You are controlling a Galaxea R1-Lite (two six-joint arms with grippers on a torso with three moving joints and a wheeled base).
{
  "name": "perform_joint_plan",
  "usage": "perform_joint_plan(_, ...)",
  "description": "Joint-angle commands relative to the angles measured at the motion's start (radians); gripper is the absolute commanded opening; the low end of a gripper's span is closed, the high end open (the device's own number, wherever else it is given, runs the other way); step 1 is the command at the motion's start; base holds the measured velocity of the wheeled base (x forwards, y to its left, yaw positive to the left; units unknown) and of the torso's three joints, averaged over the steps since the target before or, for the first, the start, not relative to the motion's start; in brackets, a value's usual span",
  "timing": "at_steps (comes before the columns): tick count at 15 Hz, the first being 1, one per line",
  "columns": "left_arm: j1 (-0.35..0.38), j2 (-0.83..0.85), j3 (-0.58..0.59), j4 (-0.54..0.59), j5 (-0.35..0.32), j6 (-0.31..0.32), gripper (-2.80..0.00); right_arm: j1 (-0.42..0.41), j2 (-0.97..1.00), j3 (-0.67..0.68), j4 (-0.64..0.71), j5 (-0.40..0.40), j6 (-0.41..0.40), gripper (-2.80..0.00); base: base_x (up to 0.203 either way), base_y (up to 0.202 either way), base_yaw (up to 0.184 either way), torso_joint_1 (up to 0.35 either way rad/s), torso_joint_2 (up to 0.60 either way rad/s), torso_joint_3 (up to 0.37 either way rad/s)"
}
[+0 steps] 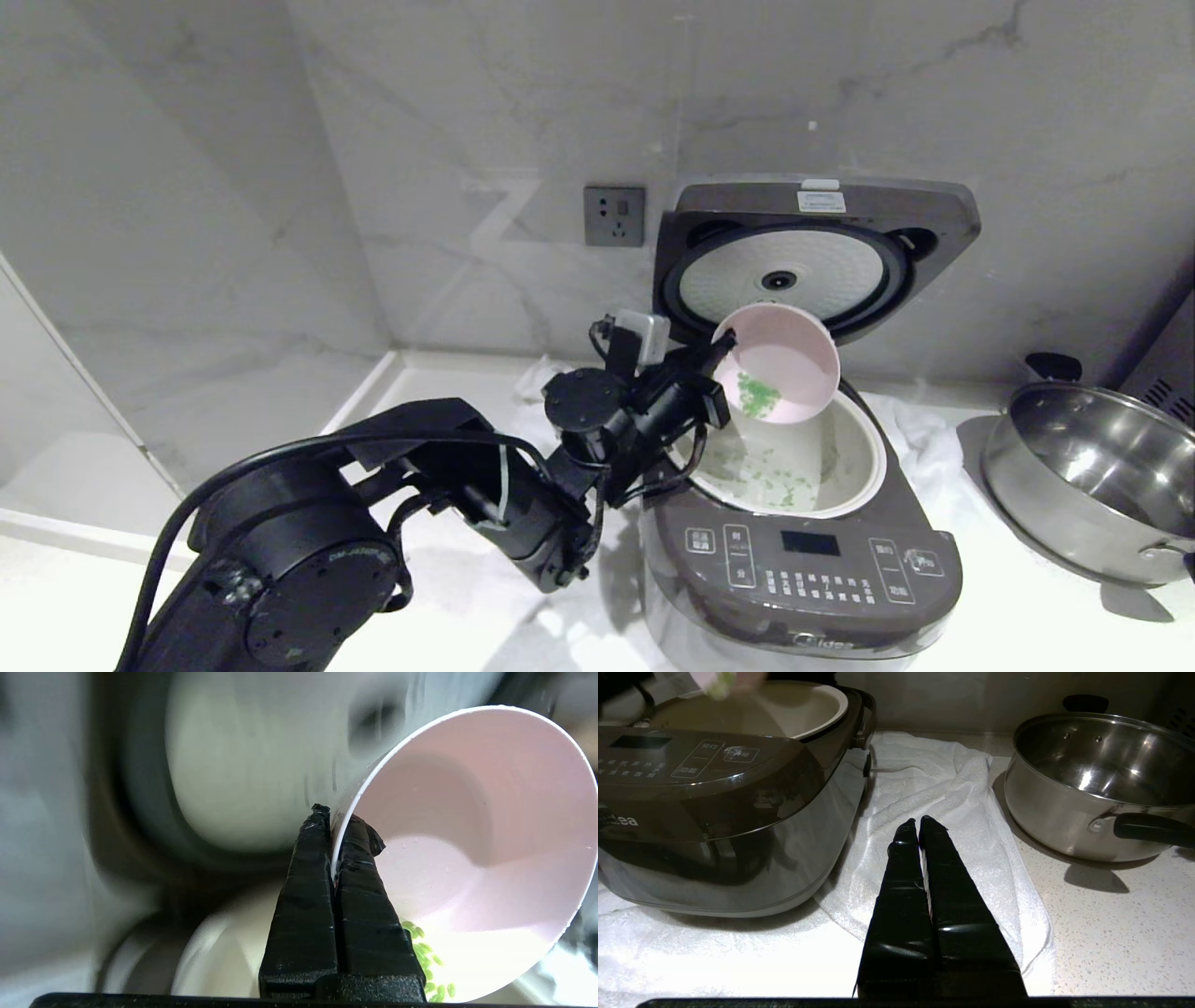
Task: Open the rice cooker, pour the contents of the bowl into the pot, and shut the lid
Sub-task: Fill a bowl with water from the tap
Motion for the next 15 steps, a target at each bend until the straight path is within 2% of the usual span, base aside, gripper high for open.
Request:
perform_joint_plan(1, 0.001, 0.026, 0.046, -0.009, -0.01, -0.006, -2.8, 0.0, 0.001, 0.002, -0.001, 0.0, 0.0, -2.8, 0.0, 0.0, 0.0, 0.0, 0.0, 0.0)
perform_joint_plan(3, 0.017, 0.008, 0.006, -0.009, -0.016, -0.013, -2.8, 0.0, 0.001, 0.002, -0.001, 0.0, 0.0, -2.8, 0.0, 0.0, 0.0, 0.0, 0.0, 0.0)
perform_joint_plan(5, 0.03, -0.026, 0.078, -0.009, -0.019, -0.014, -2.8, 0.0, 0.001, 0.002, -0.001, 0.0, 0.0, -2.8, 0.0, 0.0, 0.0, 0.0, 0.0, 0.0)
perform_joint_plan(10, 0.039, -0.09, 0.056, -0.009, -0.021, -0.014, -2.8, 0.0, 0.001, 0.002, -0.001, 0.0, 0.0, -2.8, 0.0, 0.0, 0.0, 0.0, 0.0, 0.0)
perform_joint_plan(12, 0.038, -0.175, 0.093, 0.025, -0.03, -0.006, -2.8, 0.0, 0.001, 0.002, -0.001, 0.0, 0.0, -2.8, 0.0, 0.0, 0.0, 0.0, 0.0, 0.0)
perform_joint_plan(13, 0.037, -0.22, 0.111, 0.098, -0.031, 0.014, -2.8, 0.0, 0.001, 0.002, -0.001, 0.0, 0.0, -2.8, 0.0, 0.0, 0.0, 0.0, 0.0, 0.0)
perform_joint_plan(14, 0.038, -0.244, 0.124, 0.174, -0.028, 0.093, -2.8, 0.0, 0.001, 0.002, -0.001, 0.0, 0.0, -2.8, 0.0, 0.0, 0.0, 0.0, 0.0, 0.0)
perform_joint_plan(15, 0.041, -0.259, 0.132, 0.228, -0.017, 0.207, -2.8, 0.0, 0.001, 0.002, -0.001, 0.0, 0.0, -2.8, 0.0, 0.0, 0.0, 0.0, 0.0, 0.0)
